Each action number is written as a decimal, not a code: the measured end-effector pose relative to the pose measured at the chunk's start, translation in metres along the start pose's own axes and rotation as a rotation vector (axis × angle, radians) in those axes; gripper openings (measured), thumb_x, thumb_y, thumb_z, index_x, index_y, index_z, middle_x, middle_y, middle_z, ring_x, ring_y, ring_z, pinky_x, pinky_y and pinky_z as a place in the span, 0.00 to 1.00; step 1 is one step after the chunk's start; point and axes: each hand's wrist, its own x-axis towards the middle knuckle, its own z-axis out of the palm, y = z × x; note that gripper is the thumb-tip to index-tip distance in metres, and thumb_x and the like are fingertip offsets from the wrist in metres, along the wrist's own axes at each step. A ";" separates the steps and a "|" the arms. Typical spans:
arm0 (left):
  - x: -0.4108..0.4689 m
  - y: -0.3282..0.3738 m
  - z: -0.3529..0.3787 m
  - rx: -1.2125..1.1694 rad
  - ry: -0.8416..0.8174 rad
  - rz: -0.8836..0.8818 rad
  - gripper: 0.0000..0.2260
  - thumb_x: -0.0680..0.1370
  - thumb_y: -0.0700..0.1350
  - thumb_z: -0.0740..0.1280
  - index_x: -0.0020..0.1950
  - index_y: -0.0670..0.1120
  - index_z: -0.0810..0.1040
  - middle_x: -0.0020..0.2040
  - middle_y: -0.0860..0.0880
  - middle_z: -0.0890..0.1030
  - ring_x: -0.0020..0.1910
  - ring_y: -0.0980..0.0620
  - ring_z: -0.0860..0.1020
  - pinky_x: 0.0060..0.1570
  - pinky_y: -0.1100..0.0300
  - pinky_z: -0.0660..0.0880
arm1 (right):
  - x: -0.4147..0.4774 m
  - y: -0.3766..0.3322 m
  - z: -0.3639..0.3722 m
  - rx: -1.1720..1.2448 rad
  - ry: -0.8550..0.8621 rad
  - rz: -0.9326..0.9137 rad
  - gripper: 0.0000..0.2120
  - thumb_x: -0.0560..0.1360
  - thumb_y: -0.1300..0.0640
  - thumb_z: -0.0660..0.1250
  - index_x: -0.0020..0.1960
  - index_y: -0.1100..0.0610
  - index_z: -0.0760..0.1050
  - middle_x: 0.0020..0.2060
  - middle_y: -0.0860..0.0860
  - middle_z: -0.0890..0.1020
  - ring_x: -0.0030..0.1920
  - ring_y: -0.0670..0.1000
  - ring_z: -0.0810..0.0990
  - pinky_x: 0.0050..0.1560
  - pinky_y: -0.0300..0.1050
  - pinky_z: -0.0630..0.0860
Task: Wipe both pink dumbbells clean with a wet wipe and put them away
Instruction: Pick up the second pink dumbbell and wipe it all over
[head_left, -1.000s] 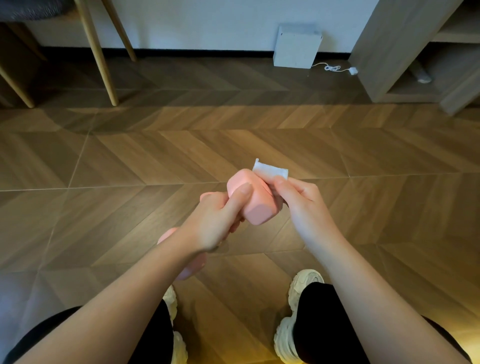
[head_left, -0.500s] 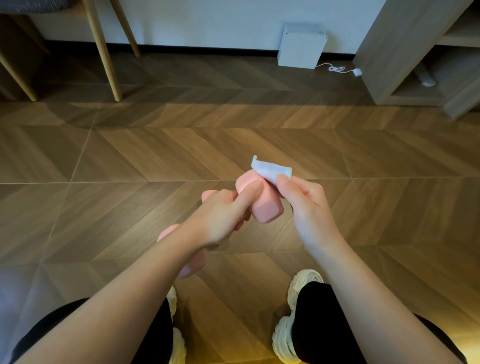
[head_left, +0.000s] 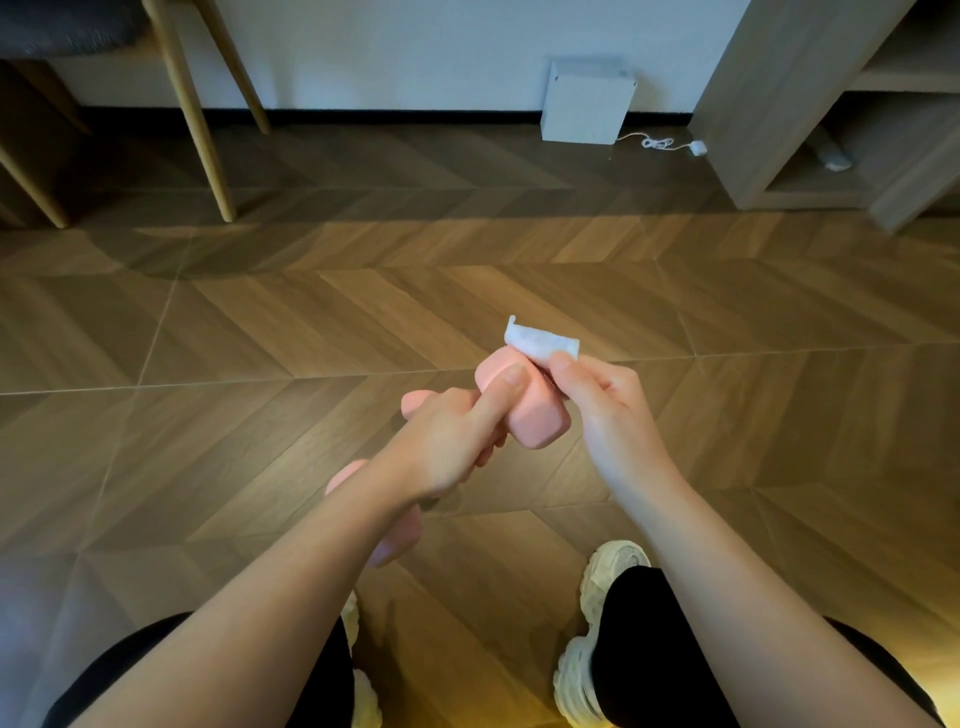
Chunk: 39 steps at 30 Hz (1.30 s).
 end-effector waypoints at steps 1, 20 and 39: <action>0.001 0.000 0.000 -0.014 0.017 -0.011 0.34 0.78 0.70 0.50 0.21 0.49 0.67 0.21 0.53 0.70 0.24 0.52 0.69 0.35 0.58 0.67 | -0.003 -0.001 0.000 0.022 -0.015 -0.030 0.20 0.78 0.52 0.59 0.51 0.67 0.81 0.45 0.63 0.83 0.44 0.52 0.79 0.48 0.41 0.72; 0.002 0.002 -0.001 -0.179 0.109 -0.031 0.33 0.71 0.76 0.48 0.21 0.51 0.69 0.25 0.52 0.70 0.26 0.52 0.68 0.32 0.58 0.67 | -0.001 -0.001 0.003 -0.057 0.029 -0.100 0.14 0.78 0.53 0.59 0.43 0.48 0.83 0.34 0.41 0.79 0.40 0.42 0.74 0.45 0.37 0.70; 0.008 -0.005 -0.012 -0.357 0.075 0.051 0.50 0.62 0.84 0.51 0.39 0.32 0.70 0.30 0.43 0.67 0.32 0.47 0.63 0.35 0.48 0.60 | -0.012 0.007 -0.008 -0.051 0.077 -0.155 0.17 0.80 0.50 0.59 0.49 0.55 0.84 0.44 0.50 0.87 0.49 0.63 0.82 0.47 0.59 0.76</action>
